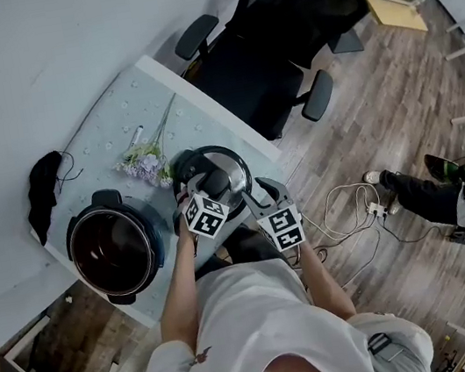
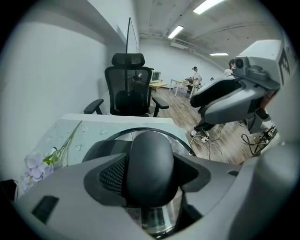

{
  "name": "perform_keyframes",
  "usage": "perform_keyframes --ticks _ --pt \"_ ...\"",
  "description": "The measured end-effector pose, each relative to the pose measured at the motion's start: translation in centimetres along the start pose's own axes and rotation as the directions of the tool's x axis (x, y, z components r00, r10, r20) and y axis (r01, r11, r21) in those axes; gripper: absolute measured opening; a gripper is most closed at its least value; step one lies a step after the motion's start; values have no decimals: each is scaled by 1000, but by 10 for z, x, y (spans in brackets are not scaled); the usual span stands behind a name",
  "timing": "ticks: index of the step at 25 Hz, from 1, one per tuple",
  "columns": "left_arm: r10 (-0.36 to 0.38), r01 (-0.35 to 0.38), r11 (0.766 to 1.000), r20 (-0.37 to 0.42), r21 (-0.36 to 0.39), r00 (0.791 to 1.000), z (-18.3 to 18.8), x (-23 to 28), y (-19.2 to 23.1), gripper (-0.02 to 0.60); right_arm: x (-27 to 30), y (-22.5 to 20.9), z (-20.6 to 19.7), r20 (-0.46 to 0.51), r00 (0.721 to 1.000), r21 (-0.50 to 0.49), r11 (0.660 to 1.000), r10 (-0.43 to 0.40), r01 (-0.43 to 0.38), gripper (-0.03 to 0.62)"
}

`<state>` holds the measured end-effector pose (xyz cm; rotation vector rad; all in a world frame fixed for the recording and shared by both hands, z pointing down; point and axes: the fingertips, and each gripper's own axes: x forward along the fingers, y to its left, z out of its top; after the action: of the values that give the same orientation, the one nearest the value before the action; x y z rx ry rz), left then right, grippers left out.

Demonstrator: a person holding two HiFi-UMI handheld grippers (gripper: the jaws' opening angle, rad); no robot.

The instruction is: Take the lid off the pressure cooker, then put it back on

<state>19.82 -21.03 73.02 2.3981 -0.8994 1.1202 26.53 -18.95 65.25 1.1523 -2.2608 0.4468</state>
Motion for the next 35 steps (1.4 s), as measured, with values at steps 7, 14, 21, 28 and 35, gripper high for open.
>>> perform_keyframes --ticks 7,14,21,28,35 --pt "-6 6 1000 -27 10 1000 -1 3 -2 276 0 -1 -2 -7 1000 -1 1000 2 -2 181" --pt "-3 3 1000 -40 4 999 -1 4 -3 275 -3 0 -2 1 1000 -1 1000 -2 2 181" --pt "-2 2 1000 -35 14 999 8 -4 -4 275 -8 1 1 4 1000 -4 1000 -10 10 179" --pt "-3 3 1000 -11 26 1000 27 -25 -7 275 -17 7 15 35 999 -23 1000 -5 6 179" --pt "-11 10 998 13 58 1000 49 -54 -6 275 -28 18 37 83 996 -47 999 16 -12 178"
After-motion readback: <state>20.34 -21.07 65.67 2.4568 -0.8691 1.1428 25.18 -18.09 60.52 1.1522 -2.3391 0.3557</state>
